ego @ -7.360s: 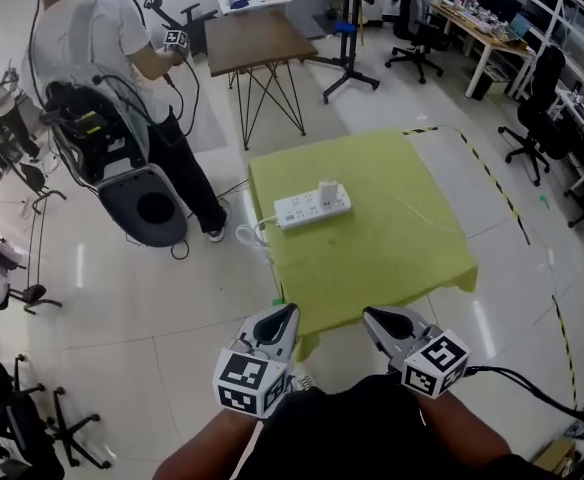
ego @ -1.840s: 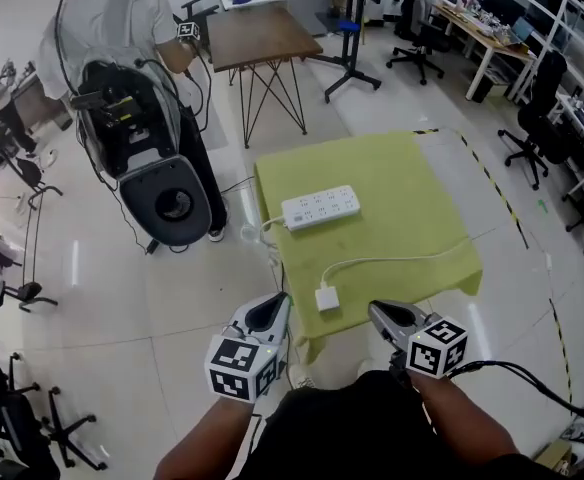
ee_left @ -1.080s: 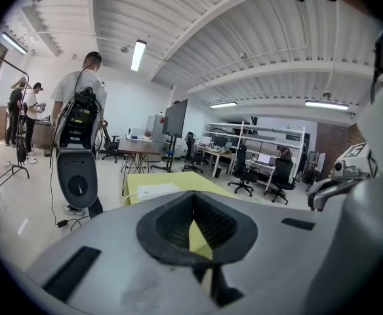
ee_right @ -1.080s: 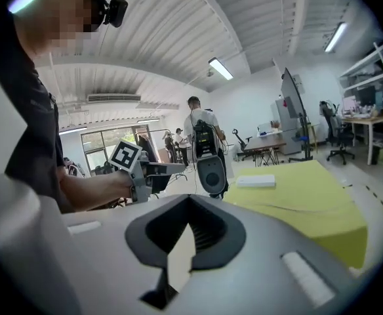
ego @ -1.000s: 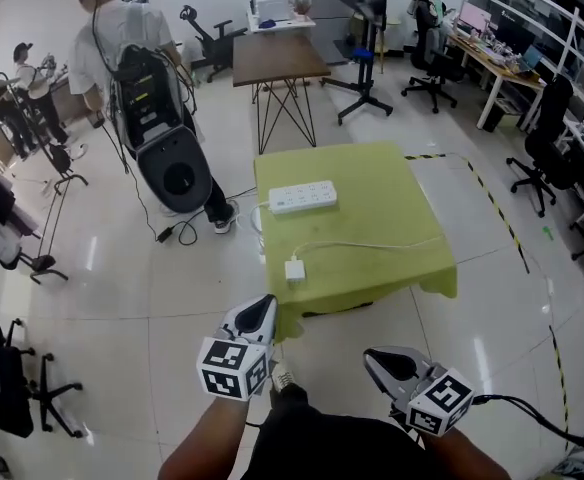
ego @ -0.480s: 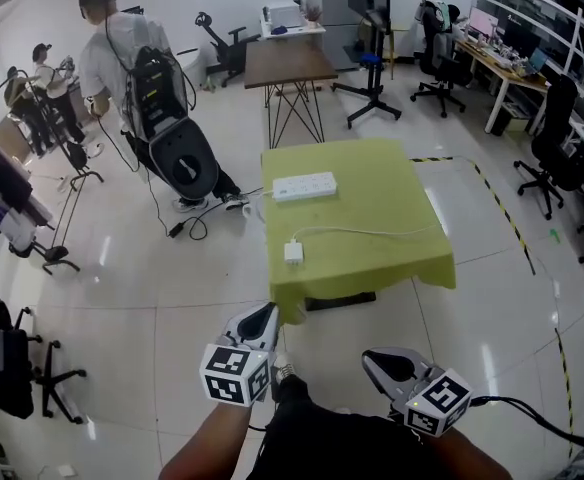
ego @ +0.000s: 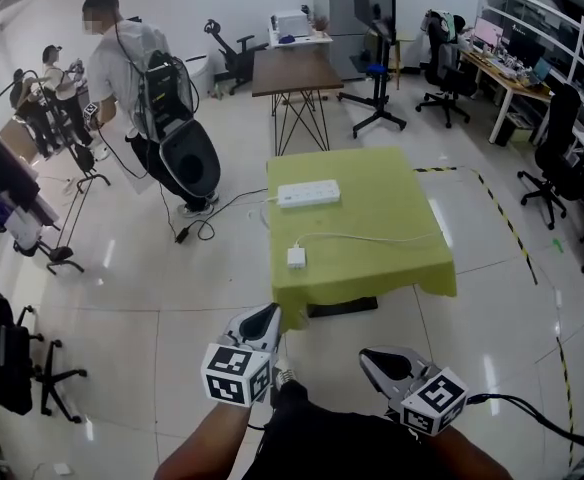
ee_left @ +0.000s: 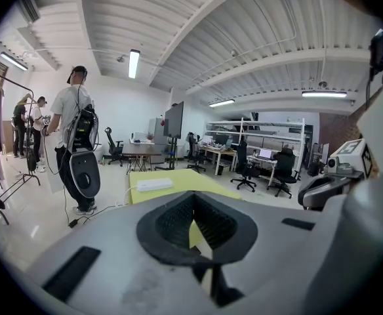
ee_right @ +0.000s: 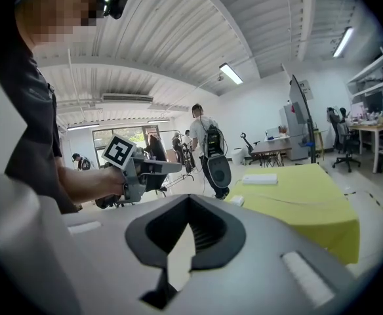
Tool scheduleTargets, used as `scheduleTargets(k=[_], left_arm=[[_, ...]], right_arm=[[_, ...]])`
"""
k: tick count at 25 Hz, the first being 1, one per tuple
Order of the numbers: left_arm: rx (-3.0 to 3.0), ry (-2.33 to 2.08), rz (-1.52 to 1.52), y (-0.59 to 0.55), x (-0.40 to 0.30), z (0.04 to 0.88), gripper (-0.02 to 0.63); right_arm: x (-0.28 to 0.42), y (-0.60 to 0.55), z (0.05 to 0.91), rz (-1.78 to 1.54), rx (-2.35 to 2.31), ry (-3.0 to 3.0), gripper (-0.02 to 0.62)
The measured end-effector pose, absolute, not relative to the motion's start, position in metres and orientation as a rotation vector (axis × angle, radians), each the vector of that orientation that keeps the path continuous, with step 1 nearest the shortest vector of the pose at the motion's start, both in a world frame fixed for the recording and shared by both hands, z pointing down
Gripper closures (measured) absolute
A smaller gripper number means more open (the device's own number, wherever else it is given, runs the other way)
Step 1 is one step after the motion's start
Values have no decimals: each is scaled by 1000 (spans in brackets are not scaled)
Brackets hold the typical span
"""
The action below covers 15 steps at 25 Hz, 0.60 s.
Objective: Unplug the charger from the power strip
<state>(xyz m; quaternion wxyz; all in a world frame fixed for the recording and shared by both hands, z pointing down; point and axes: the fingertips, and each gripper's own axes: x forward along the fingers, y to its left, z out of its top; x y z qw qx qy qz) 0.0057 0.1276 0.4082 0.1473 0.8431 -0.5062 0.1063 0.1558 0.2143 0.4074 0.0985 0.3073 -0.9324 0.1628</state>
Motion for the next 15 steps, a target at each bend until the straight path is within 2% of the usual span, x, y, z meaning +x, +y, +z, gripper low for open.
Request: scheduleTargets(k=[15], left_arm=[[2429, -1442, 317, 125, 6, 414, 600]], right_arm=[[159, 215, 414, 500, 934, -2744, 595]])
